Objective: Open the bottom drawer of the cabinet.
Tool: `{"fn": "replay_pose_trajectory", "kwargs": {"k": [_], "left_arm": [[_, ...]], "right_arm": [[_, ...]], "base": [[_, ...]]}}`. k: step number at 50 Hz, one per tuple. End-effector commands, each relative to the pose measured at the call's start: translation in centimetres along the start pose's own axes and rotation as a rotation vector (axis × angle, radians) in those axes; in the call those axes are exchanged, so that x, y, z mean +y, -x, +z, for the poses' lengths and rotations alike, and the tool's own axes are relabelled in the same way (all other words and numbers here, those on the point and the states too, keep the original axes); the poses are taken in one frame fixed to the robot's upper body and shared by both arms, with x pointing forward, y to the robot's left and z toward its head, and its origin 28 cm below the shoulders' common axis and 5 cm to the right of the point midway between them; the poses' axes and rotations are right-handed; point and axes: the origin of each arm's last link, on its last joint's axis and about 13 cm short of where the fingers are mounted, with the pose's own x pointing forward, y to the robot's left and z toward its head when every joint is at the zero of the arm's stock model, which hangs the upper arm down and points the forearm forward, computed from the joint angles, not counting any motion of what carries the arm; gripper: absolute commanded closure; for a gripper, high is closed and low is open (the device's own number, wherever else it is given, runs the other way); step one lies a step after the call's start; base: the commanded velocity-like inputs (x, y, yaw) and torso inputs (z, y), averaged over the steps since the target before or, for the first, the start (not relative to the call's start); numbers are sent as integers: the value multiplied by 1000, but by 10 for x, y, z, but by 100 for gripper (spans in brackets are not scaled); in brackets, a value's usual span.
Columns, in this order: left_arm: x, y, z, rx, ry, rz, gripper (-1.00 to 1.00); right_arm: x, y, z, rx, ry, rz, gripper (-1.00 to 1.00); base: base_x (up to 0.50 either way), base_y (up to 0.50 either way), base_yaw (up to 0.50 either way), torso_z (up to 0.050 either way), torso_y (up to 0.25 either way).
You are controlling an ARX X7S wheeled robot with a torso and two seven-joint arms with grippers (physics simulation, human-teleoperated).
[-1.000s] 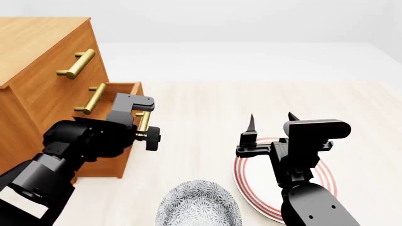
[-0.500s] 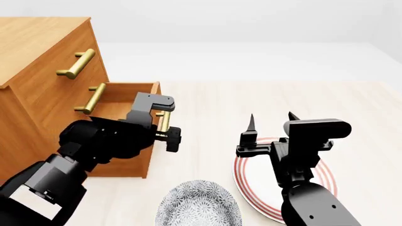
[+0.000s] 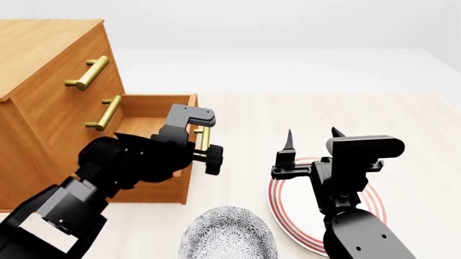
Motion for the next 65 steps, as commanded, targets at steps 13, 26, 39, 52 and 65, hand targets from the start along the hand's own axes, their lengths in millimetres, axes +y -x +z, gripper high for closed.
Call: {"fn": "replay_pose_trajectory", "kwargs": {"k": [13, 26, 39, 52, 65], "left_arm": [[-12, 17, 14, -169, -3, -68, -100], [-5, 82, 23, -646, 56, 38, -100], [-6, 125, 8, -915, 50, 114, -100], [-14, 146, 6, -1068, -20, 171, -100], [-13, 151, 11, -1106, -9, 172, -100]], "right_arm": [[0, 1, 1, -4, -3, -2, -100], [0, -1, 3, -13, -2, -1, -100], [-1, -5, 44, -138, 25, 3, -100], [-1, 0, 104, -354, 58, 1, -100], [-1, 6, 120, -423, 74, 2, -100]], "base": [[0, 0, 0, 0, 2], [0, 0, 0, 0, 0], [0, 0, 0, 0, 0], [0, 0, 0, 0, 0], [0, 0, 0, 0, 0]]}}
